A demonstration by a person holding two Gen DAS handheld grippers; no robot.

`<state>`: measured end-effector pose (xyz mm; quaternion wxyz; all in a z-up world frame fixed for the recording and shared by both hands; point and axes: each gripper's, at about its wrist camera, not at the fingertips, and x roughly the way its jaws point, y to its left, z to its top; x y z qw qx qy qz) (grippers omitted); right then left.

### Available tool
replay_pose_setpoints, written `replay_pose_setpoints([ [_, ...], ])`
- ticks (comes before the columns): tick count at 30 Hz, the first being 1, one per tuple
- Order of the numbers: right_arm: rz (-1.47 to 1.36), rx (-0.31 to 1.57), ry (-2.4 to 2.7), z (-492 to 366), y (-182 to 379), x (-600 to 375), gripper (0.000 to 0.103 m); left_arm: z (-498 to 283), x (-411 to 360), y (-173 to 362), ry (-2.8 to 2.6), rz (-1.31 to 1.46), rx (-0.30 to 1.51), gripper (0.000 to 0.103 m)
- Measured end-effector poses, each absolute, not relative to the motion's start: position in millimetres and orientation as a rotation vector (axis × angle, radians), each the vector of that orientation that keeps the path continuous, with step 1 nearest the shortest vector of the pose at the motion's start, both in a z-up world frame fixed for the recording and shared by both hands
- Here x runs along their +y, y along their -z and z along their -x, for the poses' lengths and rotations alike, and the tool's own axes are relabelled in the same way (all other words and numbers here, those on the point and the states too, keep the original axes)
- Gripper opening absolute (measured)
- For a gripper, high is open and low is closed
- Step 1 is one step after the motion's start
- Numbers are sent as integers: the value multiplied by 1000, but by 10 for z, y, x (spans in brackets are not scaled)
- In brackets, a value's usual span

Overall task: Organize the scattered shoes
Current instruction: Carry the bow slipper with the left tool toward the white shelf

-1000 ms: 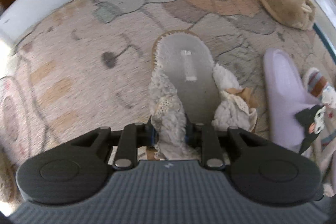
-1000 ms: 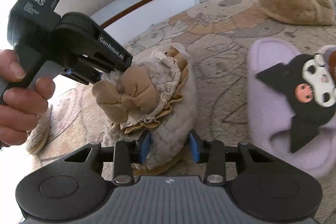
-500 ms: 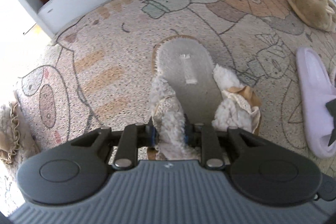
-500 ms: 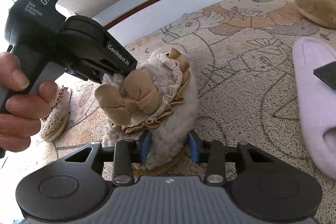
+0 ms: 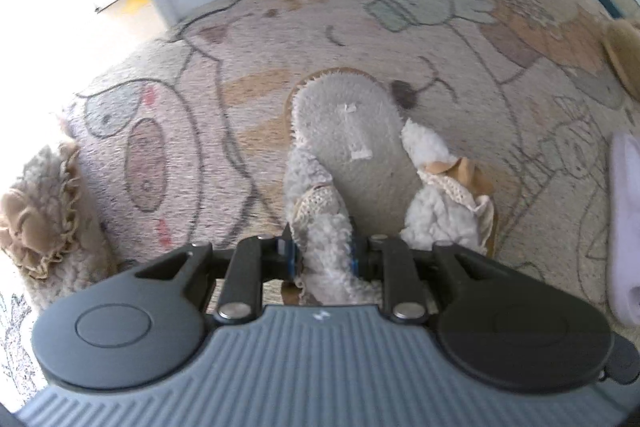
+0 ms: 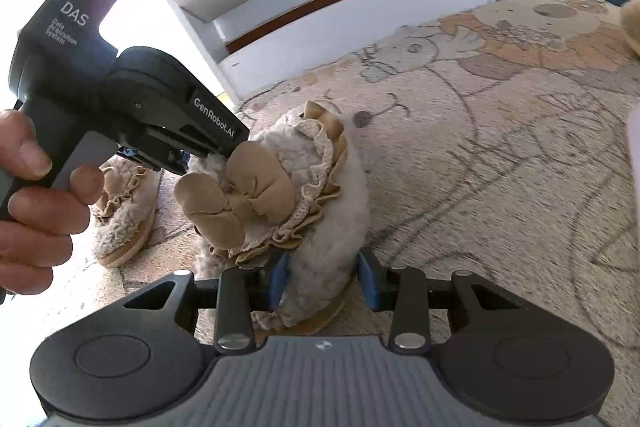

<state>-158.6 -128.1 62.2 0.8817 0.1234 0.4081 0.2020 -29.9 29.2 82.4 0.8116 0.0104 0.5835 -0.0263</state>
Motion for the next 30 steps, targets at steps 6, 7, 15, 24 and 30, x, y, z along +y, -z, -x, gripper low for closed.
replay_pose_setpoints([
  [6, -224, 843, -456, 1451, -634, -1042, 32, 197, 531, -841, 8, 15, 1245, 21],
  [7, -225, 838, -460, 1435, -645, -1020, 23, 184, 562, -837, 4, 25, 1248, 21],
  [15, -226, 859, -471, 1270, -659, -914, 24, 131, 745, -805, -11, 70, 1262, 21],
  [24, -162, 786, -521, 1315, -805, -688, 0, 48, 988, -943, -46, 116, 1238, 19],
  [30, -159, 774, -532, 1226, -843, -588, 0, 6, 1241, -1013, -110, 142, 1222, 19],
])
